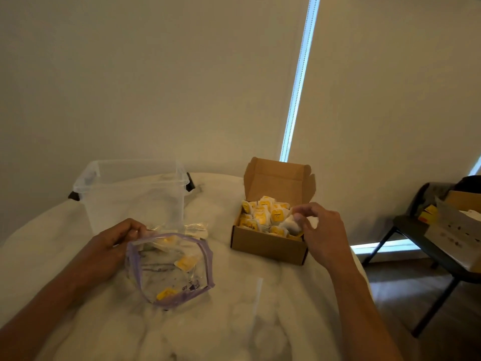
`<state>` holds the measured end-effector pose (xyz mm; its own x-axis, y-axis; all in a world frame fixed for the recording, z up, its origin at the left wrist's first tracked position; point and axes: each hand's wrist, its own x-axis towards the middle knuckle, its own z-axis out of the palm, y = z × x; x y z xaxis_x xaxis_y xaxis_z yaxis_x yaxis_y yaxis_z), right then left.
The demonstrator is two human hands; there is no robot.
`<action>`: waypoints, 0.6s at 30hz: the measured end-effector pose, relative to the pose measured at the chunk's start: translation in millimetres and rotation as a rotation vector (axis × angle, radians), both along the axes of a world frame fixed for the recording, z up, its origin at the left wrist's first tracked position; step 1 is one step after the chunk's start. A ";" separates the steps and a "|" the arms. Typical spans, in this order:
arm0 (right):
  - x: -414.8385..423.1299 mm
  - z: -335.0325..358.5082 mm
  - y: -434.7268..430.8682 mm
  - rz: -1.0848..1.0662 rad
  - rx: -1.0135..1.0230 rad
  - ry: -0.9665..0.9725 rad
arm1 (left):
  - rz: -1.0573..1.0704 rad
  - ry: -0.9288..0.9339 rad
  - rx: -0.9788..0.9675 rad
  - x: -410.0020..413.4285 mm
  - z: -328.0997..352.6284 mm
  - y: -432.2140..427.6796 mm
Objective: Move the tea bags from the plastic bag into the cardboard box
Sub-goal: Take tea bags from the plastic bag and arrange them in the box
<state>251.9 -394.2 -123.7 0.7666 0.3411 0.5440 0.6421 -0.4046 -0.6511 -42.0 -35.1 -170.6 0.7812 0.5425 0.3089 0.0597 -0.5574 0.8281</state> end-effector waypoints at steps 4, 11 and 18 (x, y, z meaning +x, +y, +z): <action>-40.4 25.2 15.5 -0.086 0.138 -0.224 | 0.033 0.012 -0.002 -2.3 5.6 -7.6; -156.7 19.0 75.7 0.774 -0.182 -0.331 | 0.056 0.034 -0.024 -3.5 14.2 -17.8; -174.7 -4.0 110.4 0.917 -0.641 -0.332 | 0.049 0.052 0.014 -5.5 18.5 -20.9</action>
<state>77.2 -283.9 -127.7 -0.0570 0.9784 0.1986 0.9649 0.1050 -0.2407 -47.5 -56.0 -152.1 0.7693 0.5760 0.2765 0.1296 -0.5644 0.8152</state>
